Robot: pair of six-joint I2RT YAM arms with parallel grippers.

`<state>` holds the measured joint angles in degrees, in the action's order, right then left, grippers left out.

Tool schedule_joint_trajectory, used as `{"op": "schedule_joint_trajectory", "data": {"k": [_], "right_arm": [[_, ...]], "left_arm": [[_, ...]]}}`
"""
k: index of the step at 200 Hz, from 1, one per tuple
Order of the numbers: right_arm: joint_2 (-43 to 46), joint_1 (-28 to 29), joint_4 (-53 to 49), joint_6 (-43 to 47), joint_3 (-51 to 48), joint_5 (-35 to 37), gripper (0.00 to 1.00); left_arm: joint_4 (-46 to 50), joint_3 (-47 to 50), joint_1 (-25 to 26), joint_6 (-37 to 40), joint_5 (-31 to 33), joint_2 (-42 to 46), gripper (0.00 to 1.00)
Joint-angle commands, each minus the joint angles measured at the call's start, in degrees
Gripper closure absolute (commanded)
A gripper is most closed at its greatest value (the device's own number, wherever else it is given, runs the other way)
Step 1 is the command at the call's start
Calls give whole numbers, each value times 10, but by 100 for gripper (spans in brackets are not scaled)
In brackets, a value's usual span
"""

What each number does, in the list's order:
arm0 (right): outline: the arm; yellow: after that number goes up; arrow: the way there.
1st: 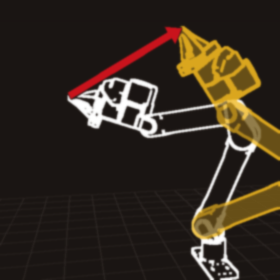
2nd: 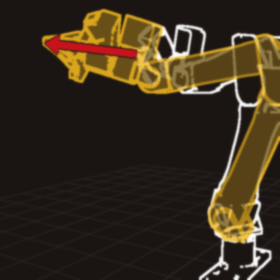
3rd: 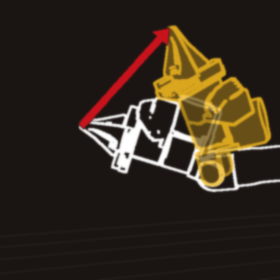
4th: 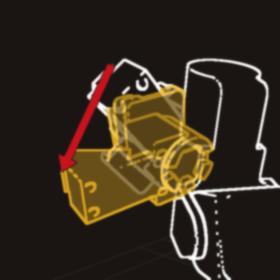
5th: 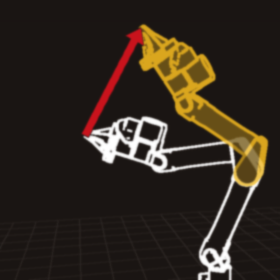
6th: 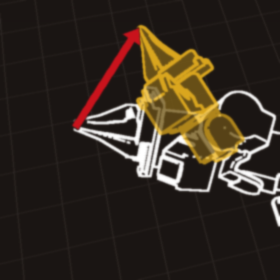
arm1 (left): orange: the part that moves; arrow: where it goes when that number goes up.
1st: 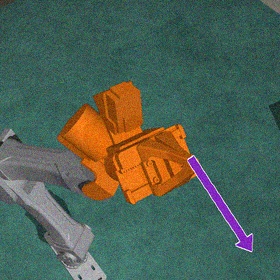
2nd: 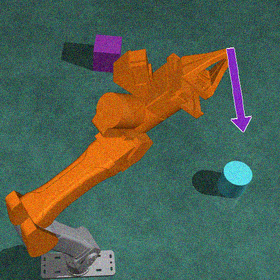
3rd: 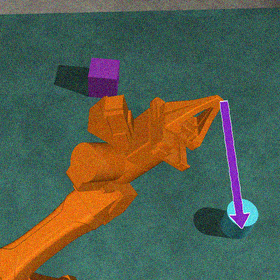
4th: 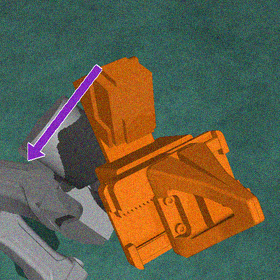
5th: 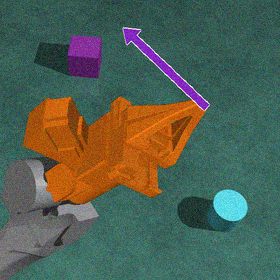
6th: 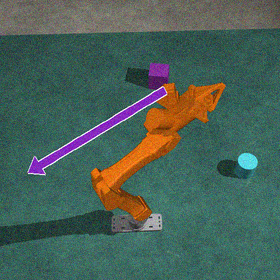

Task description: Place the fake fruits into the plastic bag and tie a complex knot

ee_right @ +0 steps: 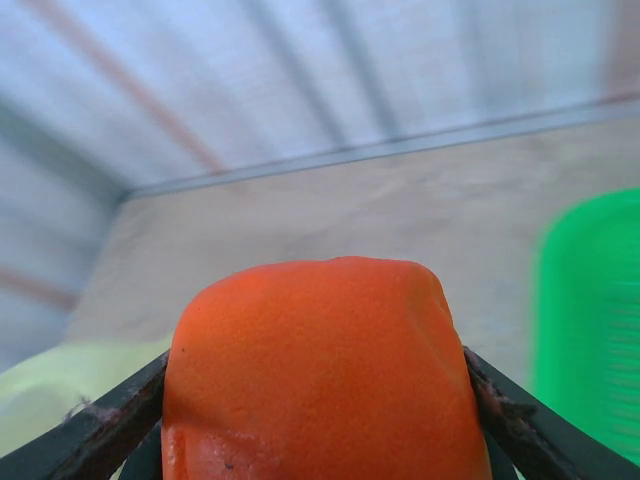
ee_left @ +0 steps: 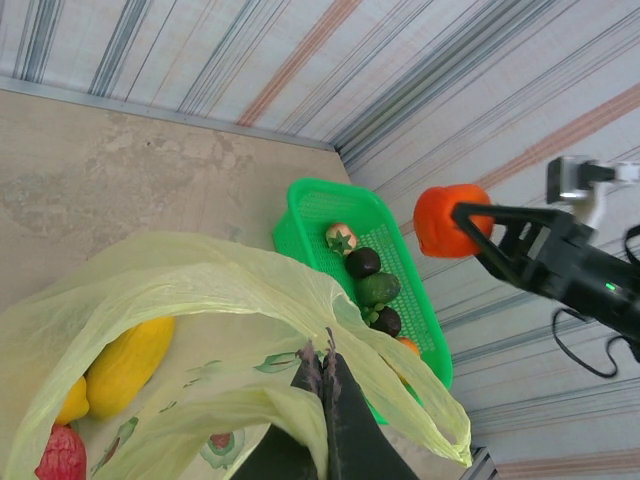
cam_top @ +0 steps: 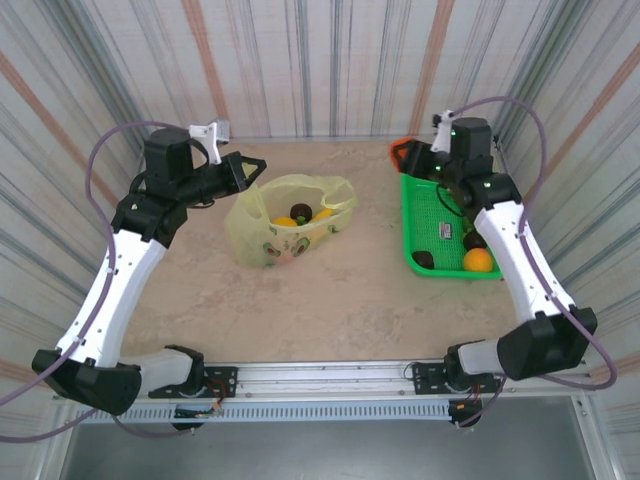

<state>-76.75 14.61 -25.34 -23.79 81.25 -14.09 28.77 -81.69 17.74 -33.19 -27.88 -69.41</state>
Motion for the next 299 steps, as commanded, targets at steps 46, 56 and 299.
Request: {"op": "schedule_joint_trajectory", "data": {"k": [46, 56, 299], "right_arm": [[-21, 248, -15, -4, 132, -14, 35], [-28, 279, -24, 13, 142, -3, 35], [-330, 350, -116, 77, 317, 117, 13]], "left_arm": [[8, 11, -4, 10, 17, 27, 100], [12, 10, -5, 13, 18, 27, 100], [10, 0, -14, 12, 2, 36, 100]]}}
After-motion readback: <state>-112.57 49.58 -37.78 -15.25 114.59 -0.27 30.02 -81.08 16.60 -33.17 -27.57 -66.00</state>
